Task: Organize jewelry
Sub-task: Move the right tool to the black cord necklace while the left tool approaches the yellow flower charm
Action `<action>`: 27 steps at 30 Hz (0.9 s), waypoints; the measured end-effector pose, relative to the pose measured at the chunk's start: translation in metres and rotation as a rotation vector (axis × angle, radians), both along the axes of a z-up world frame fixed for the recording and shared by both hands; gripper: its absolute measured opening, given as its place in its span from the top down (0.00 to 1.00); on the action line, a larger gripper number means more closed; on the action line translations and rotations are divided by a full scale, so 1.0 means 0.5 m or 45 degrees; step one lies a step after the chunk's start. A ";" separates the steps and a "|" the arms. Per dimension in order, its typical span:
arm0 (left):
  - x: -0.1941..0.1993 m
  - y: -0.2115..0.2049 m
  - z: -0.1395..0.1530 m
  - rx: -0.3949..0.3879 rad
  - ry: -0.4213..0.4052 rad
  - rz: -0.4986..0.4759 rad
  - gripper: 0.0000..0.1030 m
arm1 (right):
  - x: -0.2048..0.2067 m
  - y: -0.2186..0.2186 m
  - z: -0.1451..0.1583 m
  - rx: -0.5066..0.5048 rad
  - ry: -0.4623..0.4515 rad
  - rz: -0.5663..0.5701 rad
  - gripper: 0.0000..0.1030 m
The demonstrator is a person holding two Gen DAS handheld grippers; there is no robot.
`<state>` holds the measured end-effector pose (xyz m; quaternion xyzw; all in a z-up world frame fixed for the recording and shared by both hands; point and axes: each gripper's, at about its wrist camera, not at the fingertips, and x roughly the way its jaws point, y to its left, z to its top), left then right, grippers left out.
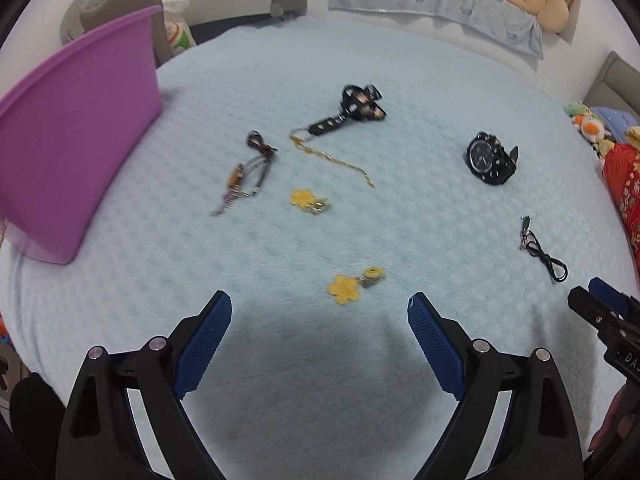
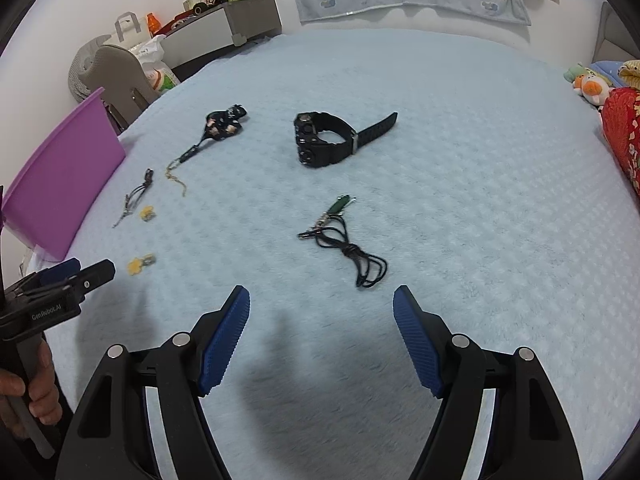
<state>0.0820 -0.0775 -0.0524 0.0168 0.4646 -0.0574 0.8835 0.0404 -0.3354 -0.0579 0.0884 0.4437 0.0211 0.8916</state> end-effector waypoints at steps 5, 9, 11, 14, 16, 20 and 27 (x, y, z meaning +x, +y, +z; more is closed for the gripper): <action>0.021 -0.019 -0.033 0.003 0.040 0.004 0.15 | 0.025 -0.018 -0.018 -0.012 0.017 0.006 0.31; 0.035 -0.026 -0.050 0.010 0.049 0.018 0.15 | 0.052 -0.026 -0.034 -0.030 0.040 0.028 0.31; 0.040 -0.025 -0.053 0.013 0.047 0.022 0.15 | 0.067 -0.025 -0.040 -0.047 0.045 0.051 0.31; 0.046 -0.026 -0.062 0.015 0.049 0.027 0.15 | 0.085 -0.022 -0.048 -0.061 0.058 0.074 0.31; 0.050 -0.026 -0.068 0.016 0.053 0.030 0.15 | 0.098 -0.022 -0.056 -0.066 0.069 0.087 0.31; 0.053 -0.028 -0.077 0.031 0.038 0.029 0.15 | 0.112 -0.021 -0.069 -0.074 0.079 0.096 0.31; 0.063 -0.042 -0.087 0.073 0.016 0.033 0.10 | 0.127 -0.017 -0.081 -0.102 0.061 0.110 0.31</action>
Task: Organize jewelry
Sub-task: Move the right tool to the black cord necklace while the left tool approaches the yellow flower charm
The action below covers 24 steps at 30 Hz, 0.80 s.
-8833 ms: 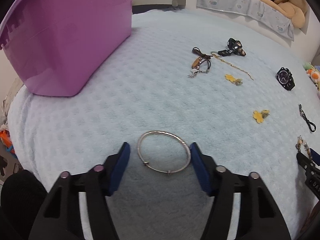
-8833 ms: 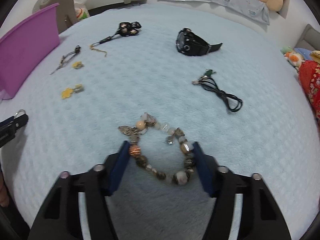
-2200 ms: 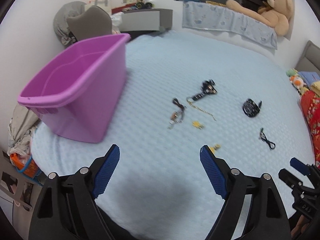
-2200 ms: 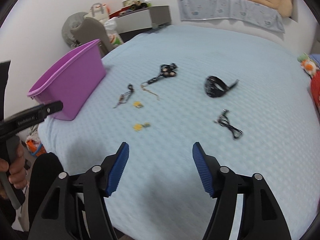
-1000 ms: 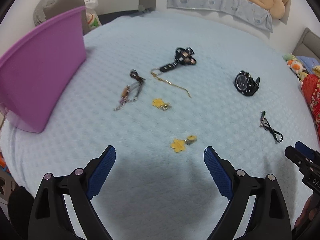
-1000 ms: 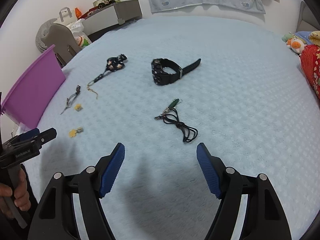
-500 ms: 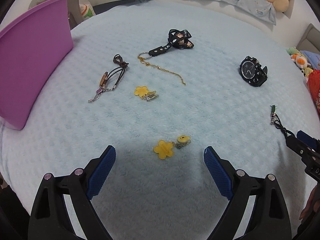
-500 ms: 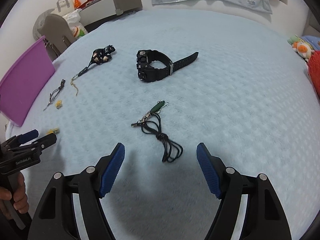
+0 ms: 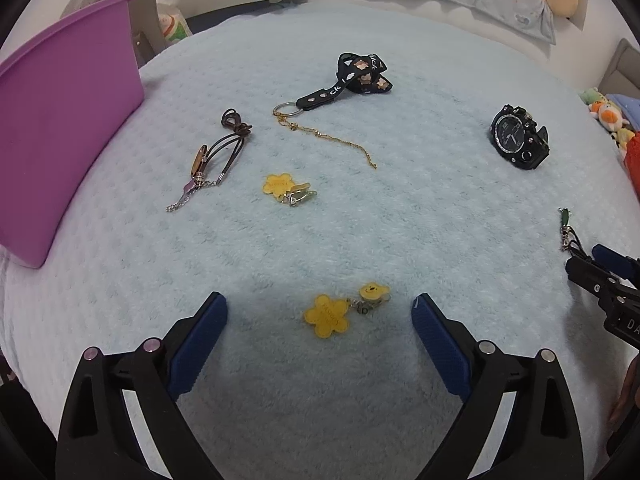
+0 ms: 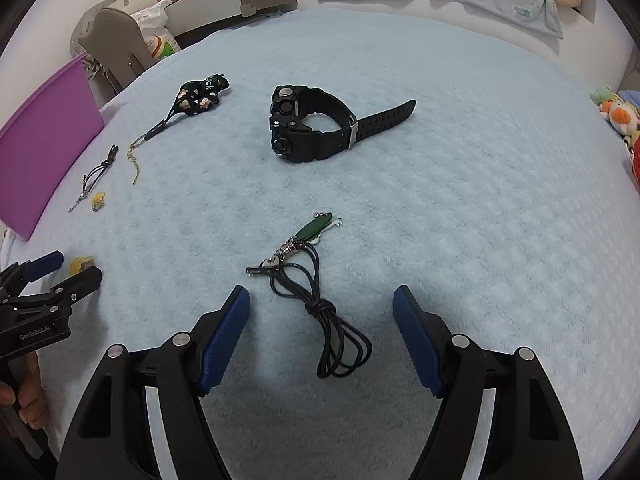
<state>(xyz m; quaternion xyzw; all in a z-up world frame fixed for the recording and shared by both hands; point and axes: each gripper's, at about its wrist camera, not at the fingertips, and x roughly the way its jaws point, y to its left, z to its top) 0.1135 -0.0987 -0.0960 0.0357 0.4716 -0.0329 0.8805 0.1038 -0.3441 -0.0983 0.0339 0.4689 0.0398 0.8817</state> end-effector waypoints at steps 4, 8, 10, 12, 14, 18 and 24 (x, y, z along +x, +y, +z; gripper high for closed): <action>0.007 -0.003 -0.004 0.007 -0.006 0.014 0.09 | 0.008 0.002 -0.005 -0.010 -0.014 0.001 0.30; 0.016 -0.010 -0.009 0.027 -0.011 0.034 0.07 | 0.016 0.006 -0.011 -0.030 -0.025 0.001 0.29; 0.018 -0.013 -0.011 0.031 -0.016 0.040 0.06 | 0.019 0.008 -0.013 -0.037 -0.028 0.000 0.29; 0.018 -0.015 -0.013 0.036 -0.024 0.046 0.06 | 0.024 0.010 -0.014 -0.045 -0.030 -0.001 0.29; 0.018 -0.017 -0.014 0.043 -0.035 0.051 0.06 | 0.027 0.013 -0.015 -0.055 -0.034 -0.001 0.29; 0.018 -0.023 -0.016 0.059 -0.047 0.055 0.06 | 0.028 0.019 -0.017 -0.080 -0.037 0.002 0.29; 0.006 -0.035 -0.010 0.072 -0.058 0.024 0.18 | 0.027 0.025 -0.014 -0.093 -0.033 0.010 0.32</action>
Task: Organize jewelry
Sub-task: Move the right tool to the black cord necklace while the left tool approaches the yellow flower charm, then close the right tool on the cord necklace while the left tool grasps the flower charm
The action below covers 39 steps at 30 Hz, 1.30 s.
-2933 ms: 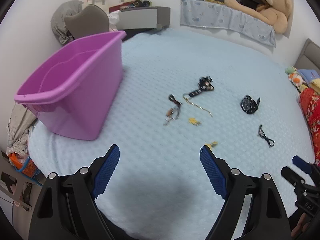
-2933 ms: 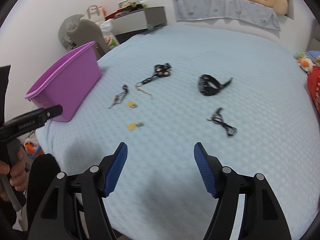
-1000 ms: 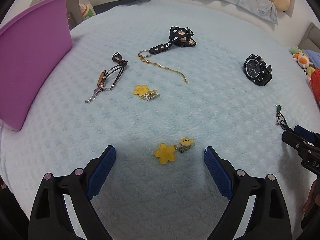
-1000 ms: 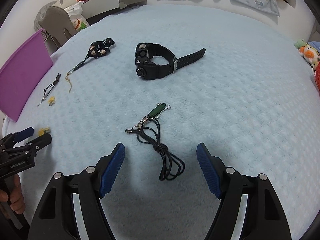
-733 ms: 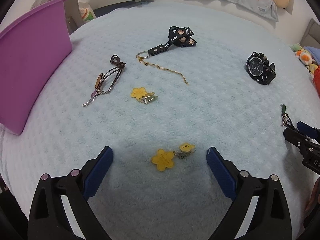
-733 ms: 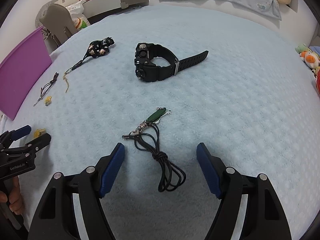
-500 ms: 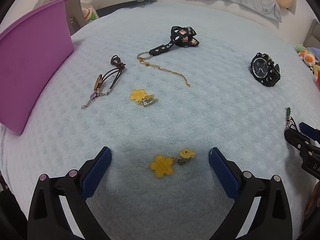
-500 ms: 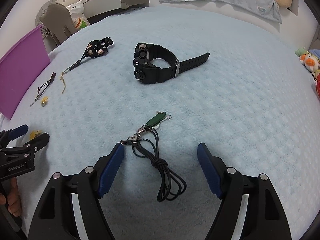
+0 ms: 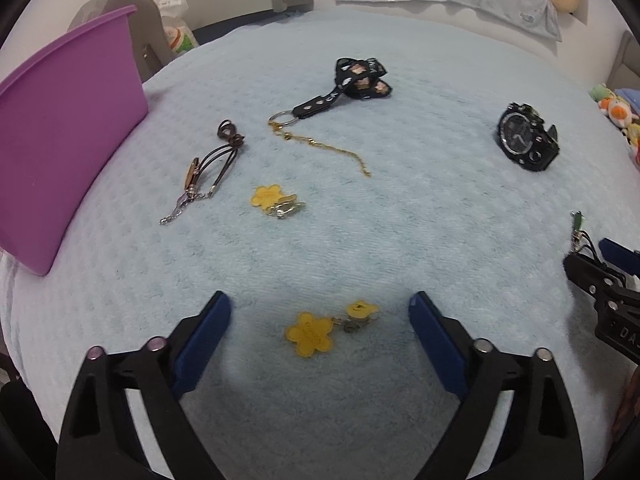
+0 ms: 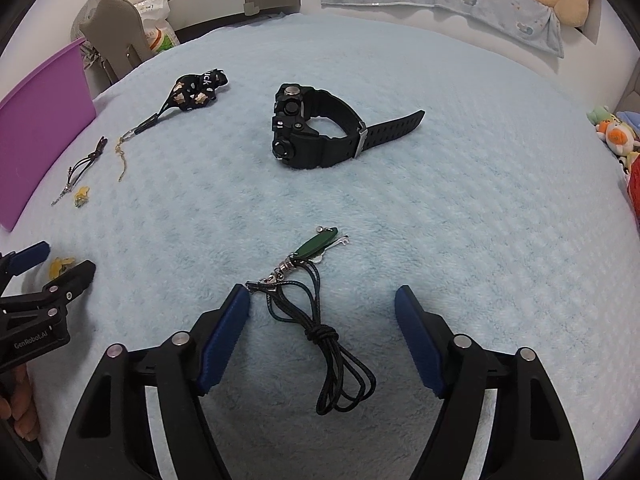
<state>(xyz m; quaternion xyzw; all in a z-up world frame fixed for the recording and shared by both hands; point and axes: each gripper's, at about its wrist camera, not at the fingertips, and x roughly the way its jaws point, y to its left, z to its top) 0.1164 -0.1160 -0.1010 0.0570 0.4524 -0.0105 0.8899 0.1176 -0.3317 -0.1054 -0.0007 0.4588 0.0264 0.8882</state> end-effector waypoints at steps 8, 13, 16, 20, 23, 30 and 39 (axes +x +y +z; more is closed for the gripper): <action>-0.006 -0.010 0.005 0.001 0.006 -0.024 0.30 | -0.005 0.015 0.005 -0.013 -0.002 0.028 0.45; -0.013 -0.017 0.008 -0.005 0.009 -0.053 0.43 | -0.008 0.015 0.008 -0.006 0.001 0.029 0.53; -0.018 -0.023 0.010 -0.014 0.009 -0.089 0.58 | -0.010 0.013 0.010 0.014 0.005 0.026 0.62; -0.027 -0.029 0.017 -0.022 0.010 -0.126 0.70 | -0.014 0.009 0.015 0.071 0.010 0.025 0.79; -0.031 -0.017 0.024 -0.084 0.031 -0.128 0.70 | -0.020 0.008 0.018 0.087 0.007 0.014 0.87; -0.051 0.005 0.042 -0.146 0.056 -0.142 0.70 | -0.047 -0.011 0.024 0.237 0.015 -0.034 0.91; -0.080 0.034 0.090 -0.183 0.047 -0.165 0.70 | -0.113 -0.019 0.047 0.368 -0.001 -0.097 0.91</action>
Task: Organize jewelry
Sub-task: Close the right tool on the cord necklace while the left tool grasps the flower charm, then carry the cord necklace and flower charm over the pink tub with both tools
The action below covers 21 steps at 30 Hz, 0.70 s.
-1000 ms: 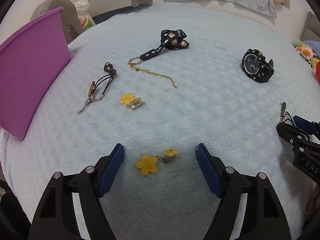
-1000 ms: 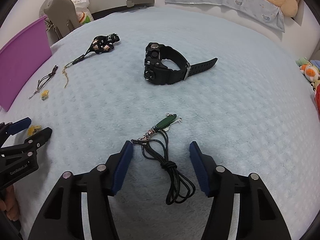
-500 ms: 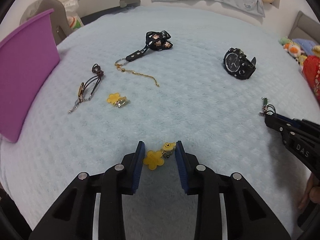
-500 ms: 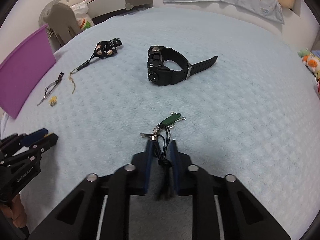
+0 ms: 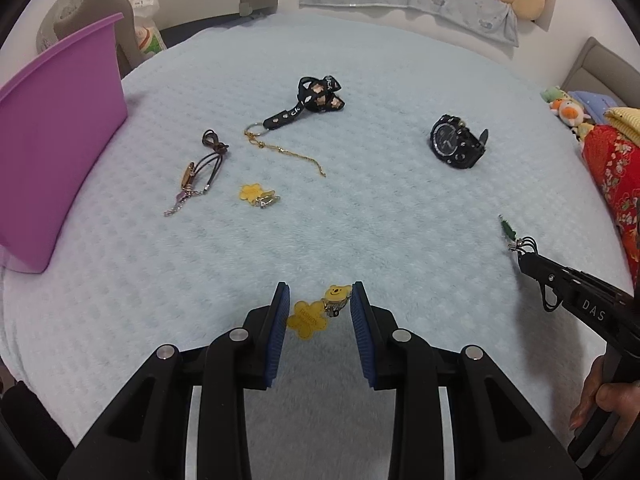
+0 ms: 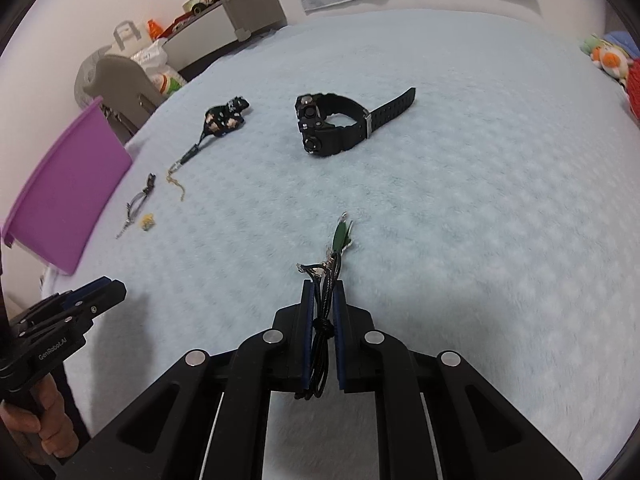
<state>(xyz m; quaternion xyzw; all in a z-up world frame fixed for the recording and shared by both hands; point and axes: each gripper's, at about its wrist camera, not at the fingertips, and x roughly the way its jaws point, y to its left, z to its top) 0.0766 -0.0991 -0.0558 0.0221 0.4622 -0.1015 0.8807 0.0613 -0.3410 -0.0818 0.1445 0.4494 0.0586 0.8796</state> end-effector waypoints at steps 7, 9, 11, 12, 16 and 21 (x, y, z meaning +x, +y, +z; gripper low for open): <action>-0.032 0.031 0.055 -0.032 -0.040 -0.020 0.70 | -0.054 0.020 0.057 0.041 -0.051 -0.029 0.91; -0.041 0.045 0.075 -0.044 -0.057 -0.016 0.70 | -0.067 0.033 0.077 0.050 -0.073 -0.024 0.91; -0.050 0.061 0.096 -0.055 -0.077 -0.012 0.70 | -0.076 0.053 0.103 0.058 -0.101 -0.010 0.91; -0.055 0.071 0.111 -0.060 -0.090 -0.009 0.70 | -0.078 0.064 0.116 0.056 -0.114 -0.001 0.91; -0.067 0.115 0.167 -0.072 -0.144 0.001 0.70 | -0.077 0.115 0.174 0.037 -0.166 0.047 0.91; -0.065 0.180 0.237 -0.087 -0.222 0.027 0.70 | -0.059 0.192 0.260 0.005 -0.250 0.126 0.91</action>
